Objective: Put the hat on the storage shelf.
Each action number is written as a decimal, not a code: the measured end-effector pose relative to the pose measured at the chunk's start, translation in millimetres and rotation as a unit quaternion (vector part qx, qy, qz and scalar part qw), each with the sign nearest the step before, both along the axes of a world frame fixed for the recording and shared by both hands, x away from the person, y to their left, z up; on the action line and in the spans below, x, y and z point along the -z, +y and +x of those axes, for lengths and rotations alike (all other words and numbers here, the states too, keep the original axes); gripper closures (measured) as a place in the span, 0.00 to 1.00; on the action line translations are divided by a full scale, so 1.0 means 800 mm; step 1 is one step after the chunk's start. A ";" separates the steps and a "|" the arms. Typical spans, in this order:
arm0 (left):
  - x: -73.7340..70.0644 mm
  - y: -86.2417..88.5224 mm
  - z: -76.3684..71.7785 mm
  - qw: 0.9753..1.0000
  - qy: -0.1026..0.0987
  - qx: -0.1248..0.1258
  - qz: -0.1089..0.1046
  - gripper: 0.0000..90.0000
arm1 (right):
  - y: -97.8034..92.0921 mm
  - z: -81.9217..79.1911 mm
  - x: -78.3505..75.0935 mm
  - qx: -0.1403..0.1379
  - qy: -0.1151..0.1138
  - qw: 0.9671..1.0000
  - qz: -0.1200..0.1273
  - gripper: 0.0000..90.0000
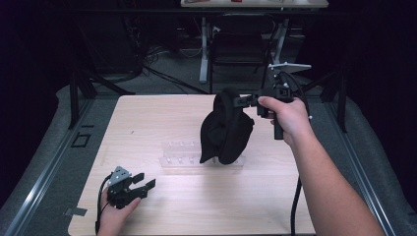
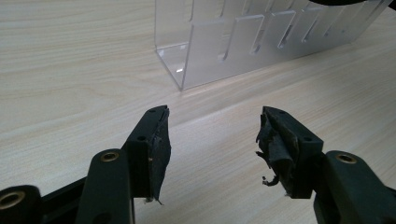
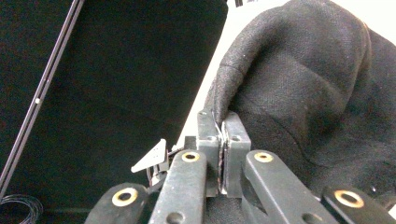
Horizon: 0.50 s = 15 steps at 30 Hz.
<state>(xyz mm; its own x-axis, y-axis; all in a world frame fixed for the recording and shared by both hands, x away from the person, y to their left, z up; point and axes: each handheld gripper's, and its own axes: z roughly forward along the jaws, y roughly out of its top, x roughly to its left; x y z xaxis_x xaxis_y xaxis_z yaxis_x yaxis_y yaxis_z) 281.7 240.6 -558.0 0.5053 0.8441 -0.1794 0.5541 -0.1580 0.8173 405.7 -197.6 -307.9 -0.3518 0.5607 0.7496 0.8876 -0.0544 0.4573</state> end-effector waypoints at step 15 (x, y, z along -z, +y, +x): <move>0.000 -0.003 0.000 1.000 -0.002 0.001 0.002 0.48 | 0.009 0.003 0.007 -0.001 0.002 1.000 -0.006 0.98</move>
<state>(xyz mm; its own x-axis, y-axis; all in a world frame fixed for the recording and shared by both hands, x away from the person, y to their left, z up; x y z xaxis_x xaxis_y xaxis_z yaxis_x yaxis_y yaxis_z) 281.9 238.1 -558.2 0.5081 0.8434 -0.1748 0.5505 -0.1619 0.8190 407.7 -190.4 -313.6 -0.3493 0.5699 0.7438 0.8897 -0.0474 0.4542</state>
